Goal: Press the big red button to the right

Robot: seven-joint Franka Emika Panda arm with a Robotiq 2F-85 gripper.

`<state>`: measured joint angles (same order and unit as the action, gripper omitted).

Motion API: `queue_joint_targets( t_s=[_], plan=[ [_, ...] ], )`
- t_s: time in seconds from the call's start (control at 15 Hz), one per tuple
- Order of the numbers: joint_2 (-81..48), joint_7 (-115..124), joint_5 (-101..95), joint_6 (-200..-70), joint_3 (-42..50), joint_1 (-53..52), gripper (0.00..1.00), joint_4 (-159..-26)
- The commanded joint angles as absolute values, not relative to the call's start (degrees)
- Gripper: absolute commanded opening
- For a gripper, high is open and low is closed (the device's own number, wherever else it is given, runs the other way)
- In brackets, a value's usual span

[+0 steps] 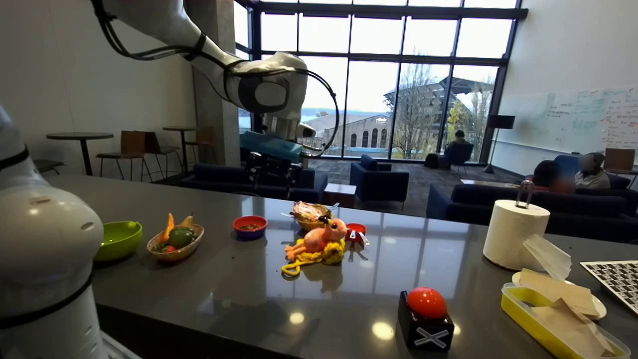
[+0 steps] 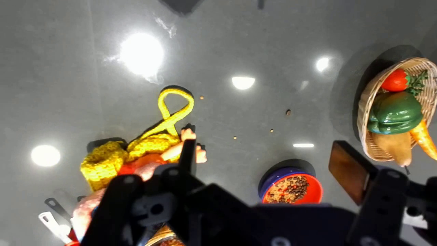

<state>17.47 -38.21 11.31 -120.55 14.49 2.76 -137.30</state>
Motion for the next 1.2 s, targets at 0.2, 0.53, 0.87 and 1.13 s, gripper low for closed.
queue_joint_targets(
  t_s=[0.2,0.53,0.87,1.13],
  plan=[
    [13.8,-42.3,10.0,-119.7,18.8,7.8,1.00,-132.3],
    [11.2,-43.5,9.8,-119.9,21.7,11.7,1.00,-127.5],
    [7.5,-45.3,9.0,-120.3,24.0,15.0,1.00,-121.9],
    [3.0,-49.3,10.4,-120.4,25.6,17.2,1.00,-116.9]
  ],
)
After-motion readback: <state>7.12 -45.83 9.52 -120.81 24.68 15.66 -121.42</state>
